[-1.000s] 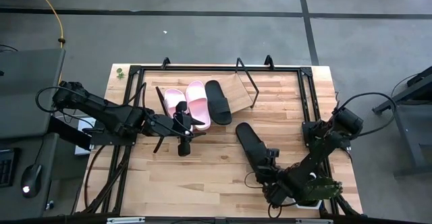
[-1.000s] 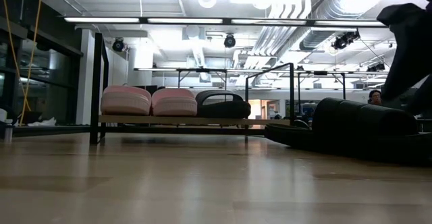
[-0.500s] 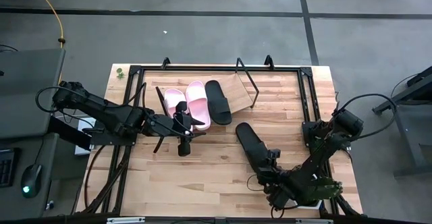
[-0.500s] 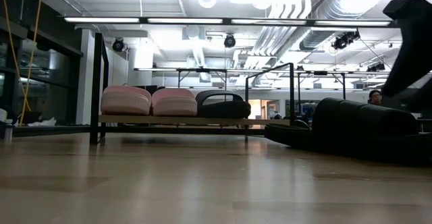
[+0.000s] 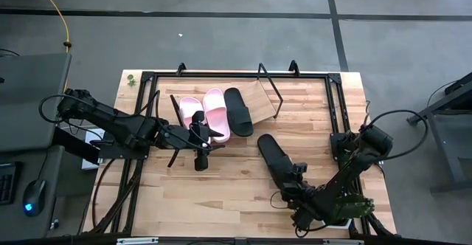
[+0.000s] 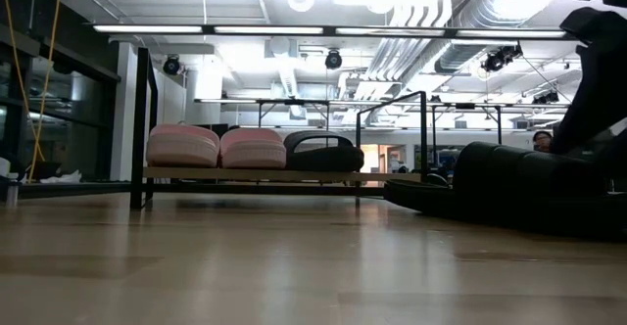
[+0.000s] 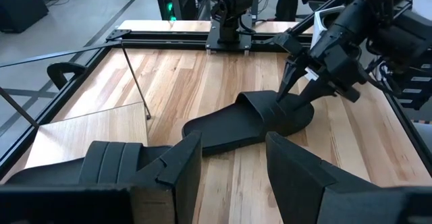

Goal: Pick and place slides into the shelf
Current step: Put the black slide on the shelf

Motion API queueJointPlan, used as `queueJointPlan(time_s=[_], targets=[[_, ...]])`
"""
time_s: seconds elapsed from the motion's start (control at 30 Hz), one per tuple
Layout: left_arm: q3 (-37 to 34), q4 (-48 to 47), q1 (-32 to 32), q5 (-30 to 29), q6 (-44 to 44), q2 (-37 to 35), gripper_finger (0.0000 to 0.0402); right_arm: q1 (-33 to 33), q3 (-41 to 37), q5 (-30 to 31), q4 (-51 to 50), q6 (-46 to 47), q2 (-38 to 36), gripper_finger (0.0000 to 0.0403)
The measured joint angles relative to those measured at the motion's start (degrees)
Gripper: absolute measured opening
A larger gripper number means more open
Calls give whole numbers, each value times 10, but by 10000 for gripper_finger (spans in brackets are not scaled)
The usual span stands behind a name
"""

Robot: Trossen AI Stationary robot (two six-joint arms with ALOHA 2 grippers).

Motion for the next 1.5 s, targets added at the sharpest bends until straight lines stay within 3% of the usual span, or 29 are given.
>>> queueJointPlan(time_s=[0.9,1.5], targets=[[0,0,0,0,-9,0,150,-12,1,41,-13,0,33,163],[0,0,0,0,-9,0,150,-12,10,112,-19,23,33,163]])
